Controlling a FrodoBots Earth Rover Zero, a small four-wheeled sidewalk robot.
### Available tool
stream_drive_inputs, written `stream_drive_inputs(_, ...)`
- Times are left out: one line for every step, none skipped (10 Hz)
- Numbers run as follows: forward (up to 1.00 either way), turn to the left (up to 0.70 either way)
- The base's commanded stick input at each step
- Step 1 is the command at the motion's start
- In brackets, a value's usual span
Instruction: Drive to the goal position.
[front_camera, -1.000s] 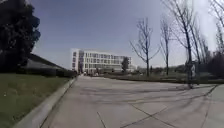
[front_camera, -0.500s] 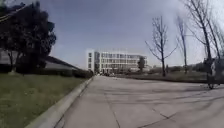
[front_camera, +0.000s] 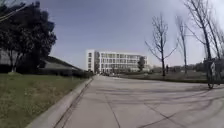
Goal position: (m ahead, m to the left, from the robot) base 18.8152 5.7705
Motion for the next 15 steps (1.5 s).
stream_drive_inputs(0.70, 0.00)
stream_drive_inputs(0.70, 0.00)
stream_drive_inputs(0.70, 0.00)
stream_drive_inputs(0.70, 0.00)
stream_drive_inputs(0.70, 0.05)
stream_drive_inputs(0.70, 0.20)
stream_drive_inputs(0.70, 0.35)
stream_drive_inputs(0.70, 0.26)
stream_drive_inputs(0.70, 0.04)
stream_drive_inputs(0.00, 0.00)
stream_drive_inputs(0.00, 0.00)
stream_drive_inputs(0.00, 0.00)
stream_drive_inputs(0.00, 0.00)
stream_drive_inputs(0.00, 0.00)
stream_drive_inputs(0.00, 0.00)
